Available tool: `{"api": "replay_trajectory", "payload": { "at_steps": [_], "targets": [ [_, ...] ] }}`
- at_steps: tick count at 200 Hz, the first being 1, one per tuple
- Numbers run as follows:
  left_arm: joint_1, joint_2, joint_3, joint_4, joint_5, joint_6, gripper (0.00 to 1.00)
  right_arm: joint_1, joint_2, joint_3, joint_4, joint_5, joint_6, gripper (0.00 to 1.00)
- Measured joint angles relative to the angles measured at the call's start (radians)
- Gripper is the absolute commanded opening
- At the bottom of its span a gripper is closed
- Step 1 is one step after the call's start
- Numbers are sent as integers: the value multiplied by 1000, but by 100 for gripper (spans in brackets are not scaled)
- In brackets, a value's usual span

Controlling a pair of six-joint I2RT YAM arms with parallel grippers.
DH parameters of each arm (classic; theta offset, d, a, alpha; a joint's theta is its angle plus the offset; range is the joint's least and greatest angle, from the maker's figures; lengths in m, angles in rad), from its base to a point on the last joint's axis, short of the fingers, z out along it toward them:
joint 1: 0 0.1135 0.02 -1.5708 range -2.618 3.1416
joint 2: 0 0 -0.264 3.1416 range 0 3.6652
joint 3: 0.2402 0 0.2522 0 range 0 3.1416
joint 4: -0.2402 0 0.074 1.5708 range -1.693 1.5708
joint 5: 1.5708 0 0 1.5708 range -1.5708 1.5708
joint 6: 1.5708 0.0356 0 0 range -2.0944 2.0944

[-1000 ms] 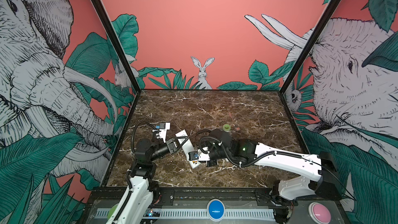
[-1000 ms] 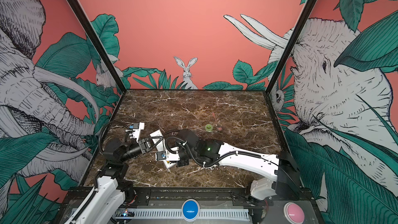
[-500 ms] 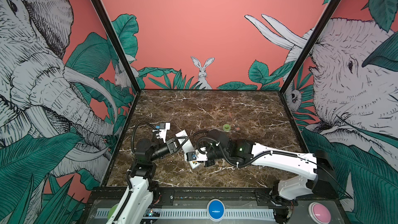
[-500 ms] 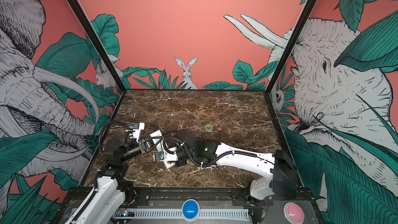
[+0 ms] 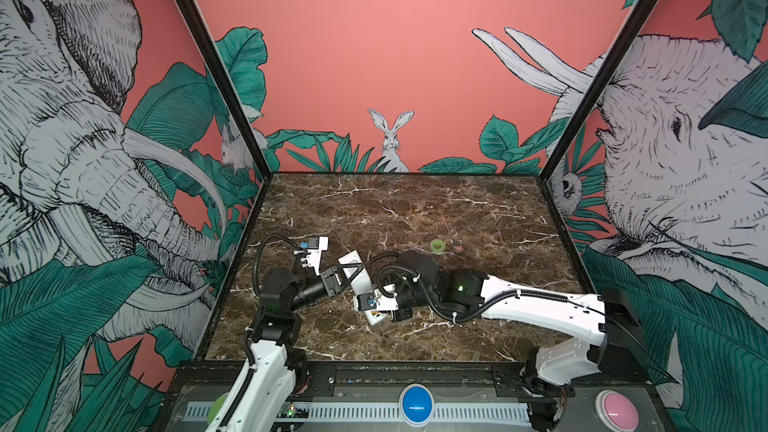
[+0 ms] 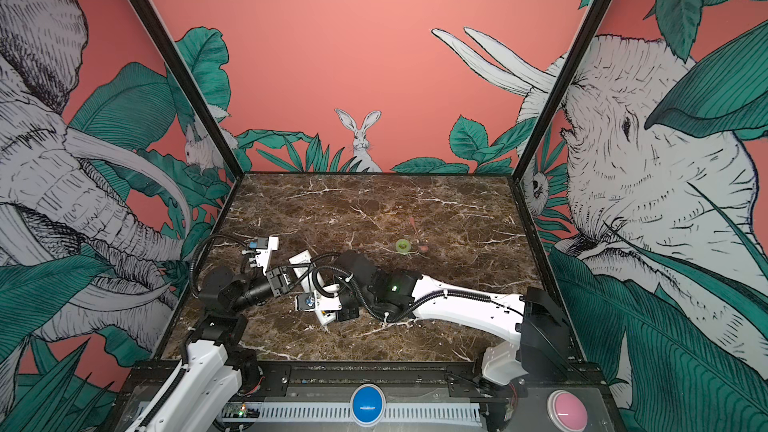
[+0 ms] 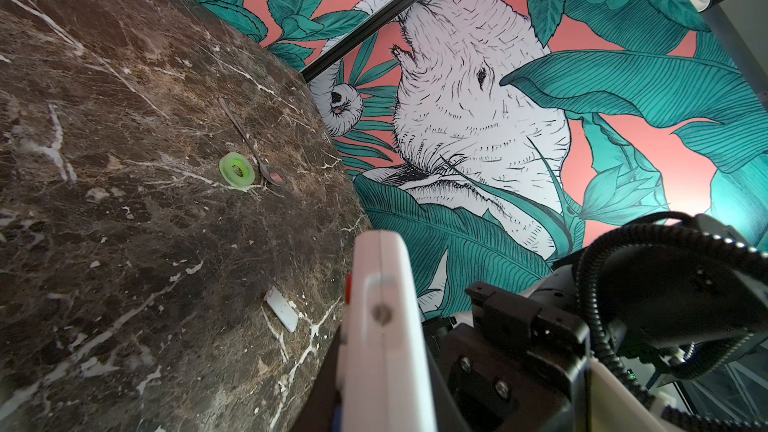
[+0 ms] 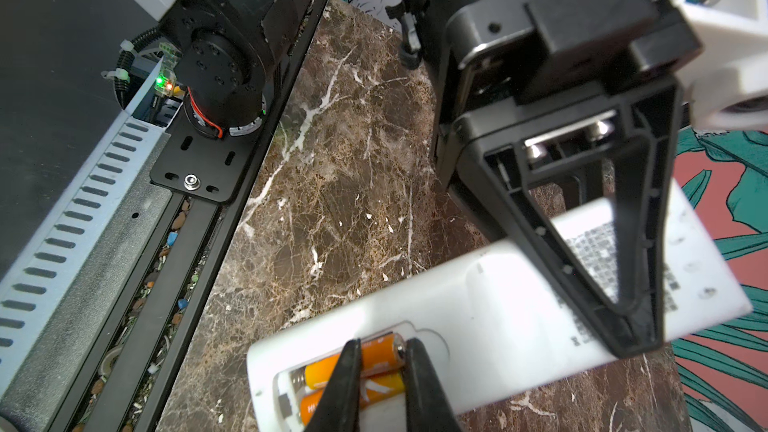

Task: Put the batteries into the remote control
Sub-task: 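Press both orange batteries down into the compartment with right gripper fingertips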

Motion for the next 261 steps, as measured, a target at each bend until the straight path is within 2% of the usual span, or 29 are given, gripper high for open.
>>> {"api": "replay_trajectory", "payload": {
  "at_steps": [199,261],
  "targets": [
    [0,10,0,-36,-13,33,0,17,43,21,-19,56,-42,11],
    [1,16,0,-35,-33,36,0,19,51,15,-13,98,-38,5]
  ]
}}
